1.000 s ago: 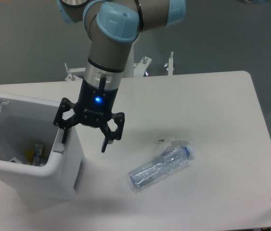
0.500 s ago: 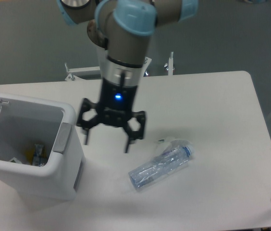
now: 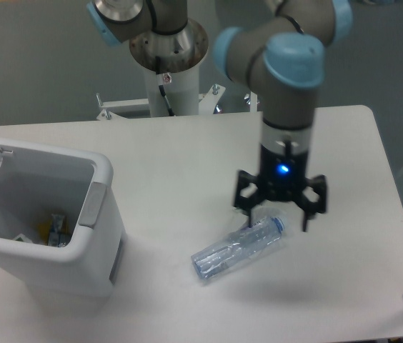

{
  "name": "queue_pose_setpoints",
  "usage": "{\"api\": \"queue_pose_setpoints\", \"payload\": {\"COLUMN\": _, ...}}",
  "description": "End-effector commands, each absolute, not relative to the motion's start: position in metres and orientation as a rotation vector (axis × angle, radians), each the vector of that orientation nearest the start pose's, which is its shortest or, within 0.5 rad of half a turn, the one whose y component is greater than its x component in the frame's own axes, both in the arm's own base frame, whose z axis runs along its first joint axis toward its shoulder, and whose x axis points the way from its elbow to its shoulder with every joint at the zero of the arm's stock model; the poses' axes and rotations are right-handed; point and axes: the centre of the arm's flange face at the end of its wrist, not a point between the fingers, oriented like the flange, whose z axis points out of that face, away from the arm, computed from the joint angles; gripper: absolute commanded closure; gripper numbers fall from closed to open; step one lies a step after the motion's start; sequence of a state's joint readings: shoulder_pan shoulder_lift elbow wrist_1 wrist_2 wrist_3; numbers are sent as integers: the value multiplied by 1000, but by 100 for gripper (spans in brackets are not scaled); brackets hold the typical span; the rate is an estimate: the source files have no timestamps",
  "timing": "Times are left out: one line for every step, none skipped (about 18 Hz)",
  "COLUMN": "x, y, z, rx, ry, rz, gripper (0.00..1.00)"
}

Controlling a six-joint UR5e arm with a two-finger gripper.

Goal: Open the trash can
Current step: 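Lift the gripper away from the opened trash can toward the bottle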

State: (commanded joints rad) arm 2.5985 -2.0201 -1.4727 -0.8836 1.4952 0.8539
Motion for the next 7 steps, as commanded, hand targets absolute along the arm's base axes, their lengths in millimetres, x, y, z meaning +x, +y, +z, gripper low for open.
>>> {"api": "queue_pose_setpoints", "payload": {"x": -515, "y": 472, "z": 347, "rx": -2895, "ry": -139, "rz": 363, "gripper": 0}}
{"api": "queue_pose_setpoints", "payload": {"x": -520, "y": 472, "z": 345, "rx": -2927, "ry": -50, "rz": 392, "gripper": 0}}
{"api": "queue_pose_setpoints", "payload": {"x": -522, "y": 470, "z": 344, "rx": -2953, "ry": 12, "rz": 408, "gripper": 0}}
{"api": "queue_pose_setpoints", "payload": {"x": -521, "y": 468, "z": 343, "rx": -2974, "ry": 50, "rz": 411, "gripper": 0}}
{"api": "queue_pose_setpoints", "payload": {"x": -520, "y": 468, "z": 340, "rx": -2987, "ry": 77, "rz": 408, "gripper": 0}}
{"api": "queue_pose_setpoints", "payload": {"x": -519, "y": 467, "z": 338, "rx": -2997, "ry": 92, "rz": 409, "gripper": 0}}
{"api": "queue_pose_setpoints", "payload": {"x": -517, "y": 466, "z": 336, "rx": -3002, "ry": 92, "rz": 403, "gripper": 0}}
